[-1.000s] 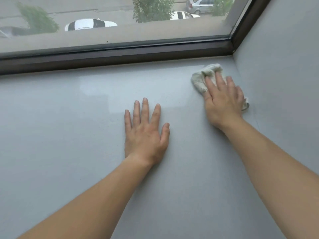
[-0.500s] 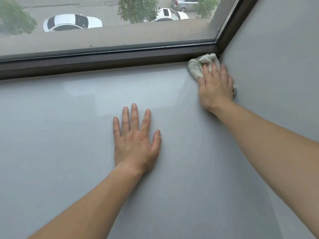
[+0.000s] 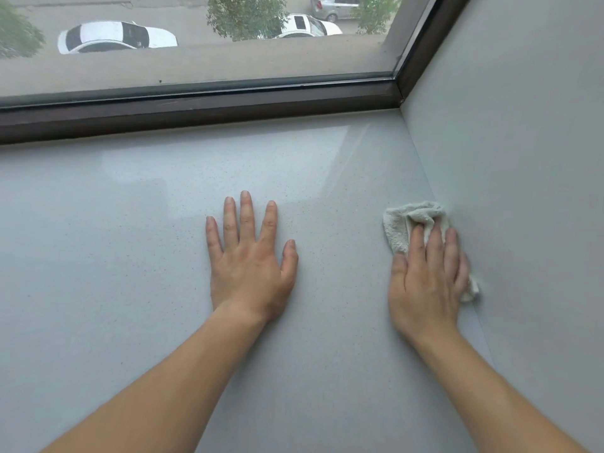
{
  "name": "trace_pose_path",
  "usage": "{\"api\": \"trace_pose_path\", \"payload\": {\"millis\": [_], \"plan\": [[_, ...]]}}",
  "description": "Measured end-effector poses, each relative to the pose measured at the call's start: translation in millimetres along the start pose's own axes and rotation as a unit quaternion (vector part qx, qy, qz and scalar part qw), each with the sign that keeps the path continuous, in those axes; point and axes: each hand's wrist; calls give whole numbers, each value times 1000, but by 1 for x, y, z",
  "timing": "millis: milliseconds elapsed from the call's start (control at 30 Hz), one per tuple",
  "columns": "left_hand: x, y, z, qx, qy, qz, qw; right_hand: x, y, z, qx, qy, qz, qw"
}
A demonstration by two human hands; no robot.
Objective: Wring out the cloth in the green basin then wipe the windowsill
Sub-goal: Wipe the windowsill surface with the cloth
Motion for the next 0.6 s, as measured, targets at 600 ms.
{"api": "trace_pose_path", "payload": {"millis": [600], "plan": [[3, -1, 0, -7, 4, 0, 1000, -7, 35, 3, 28, 20, -98, 995]]}}
Point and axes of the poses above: each hand's wrist, its own x-axis towards the middle knuckle, its own z-axis out of the palm, y = z × x, and after that the axes turned 13 degrees about -x, right-handed
